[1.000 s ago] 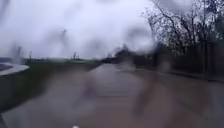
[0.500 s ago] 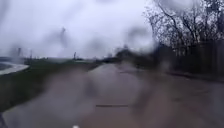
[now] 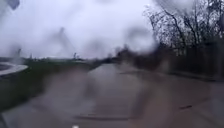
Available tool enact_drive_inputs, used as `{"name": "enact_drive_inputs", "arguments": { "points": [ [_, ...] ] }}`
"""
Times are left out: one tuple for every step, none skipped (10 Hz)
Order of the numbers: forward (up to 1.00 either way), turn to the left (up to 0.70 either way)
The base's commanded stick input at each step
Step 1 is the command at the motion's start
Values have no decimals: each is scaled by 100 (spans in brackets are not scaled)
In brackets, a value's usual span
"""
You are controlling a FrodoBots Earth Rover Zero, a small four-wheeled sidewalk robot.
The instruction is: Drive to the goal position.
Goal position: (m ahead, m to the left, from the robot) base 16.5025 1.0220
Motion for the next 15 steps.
{"name": "enact_drive_inputs", "arguments": {
  "points": [
    [70, 0],
    [70, 0],
    [70, 0],
    [70, 0],
    [70, 0],
    [70, 0],
    [70, 0],
    [70, 0],
    [70, 0],
    [70, 0],
    [70, 0],
    [70, 0],
    [70, 0],
    [70, 0],
    [70, 0]
  ]
}}
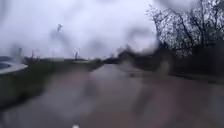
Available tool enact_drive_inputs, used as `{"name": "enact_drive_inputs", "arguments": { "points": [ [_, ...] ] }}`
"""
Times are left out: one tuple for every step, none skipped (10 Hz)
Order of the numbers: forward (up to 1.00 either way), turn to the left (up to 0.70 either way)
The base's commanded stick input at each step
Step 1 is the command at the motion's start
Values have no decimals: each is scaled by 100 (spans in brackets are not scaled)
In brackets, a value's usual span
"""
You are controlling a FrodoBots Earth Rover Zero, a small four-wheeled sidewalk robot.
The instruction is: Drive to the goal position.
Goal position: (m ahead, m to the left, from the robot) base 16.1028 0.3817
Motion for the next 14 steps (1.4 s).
{"name": "enact_drive_inputs", "arguments": {
  "points": [
    [70, 0],
    [70, 0],
    [70, 0],
    [70, 0],
    [70, -6],
    [70, -22],
    [70, -35],
    [70, -31],
    [70, -13],
    [70, 0],
    [70, 0],
    [70, 0],
    [70, 0],
    [70, 0]
  ]
}}
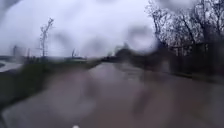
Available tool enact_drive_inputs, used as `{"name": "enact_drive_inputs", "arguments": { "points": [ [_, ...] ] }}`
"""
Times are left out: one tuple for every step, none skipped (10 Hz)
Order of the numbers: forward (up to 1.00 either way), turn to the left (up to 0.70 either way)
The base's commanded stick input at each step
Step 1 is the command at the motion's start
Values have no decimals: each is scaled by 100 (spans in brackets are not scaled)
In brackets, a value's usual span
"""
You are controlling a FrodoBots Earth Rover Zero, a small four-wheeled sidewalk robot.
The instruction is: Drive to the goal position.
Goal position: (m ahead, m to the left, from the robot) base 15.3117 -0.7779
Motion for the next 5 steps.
{"name": "enact_drive_inputs", "arguments": {
  "points": [
    [70, 0],
    [70, 0],
    [70, 0],
    [70, 0],
    [70, 0]
  ]
}}
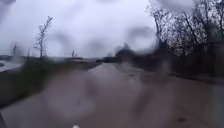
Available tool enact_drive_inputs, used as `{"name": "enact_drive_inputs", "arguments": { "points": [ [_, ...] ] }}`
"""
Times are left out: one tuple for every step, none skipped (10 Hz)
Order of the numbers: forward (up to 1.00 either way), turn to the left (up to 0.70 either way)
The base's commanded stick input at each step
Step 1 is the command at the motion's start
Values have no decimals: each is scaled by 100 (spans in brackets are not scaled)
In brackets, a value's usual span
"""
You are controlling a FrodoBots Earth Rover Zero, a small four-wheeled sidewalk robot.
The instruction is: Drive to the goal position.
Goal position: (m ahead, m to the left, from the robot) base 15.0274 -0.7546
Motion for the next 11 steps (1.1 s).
{"name": "enact_drive_inputs", "arguments": {
  "points": [
    [70, 0],
    [70, 0],
    [70, 0],
    [70, 0],
    [70, 0],
    [70, 0],
    [70, 0],
    [70, 0],
    [70, 0],
    [70, 0],
    [70, 0]
  ]
}}
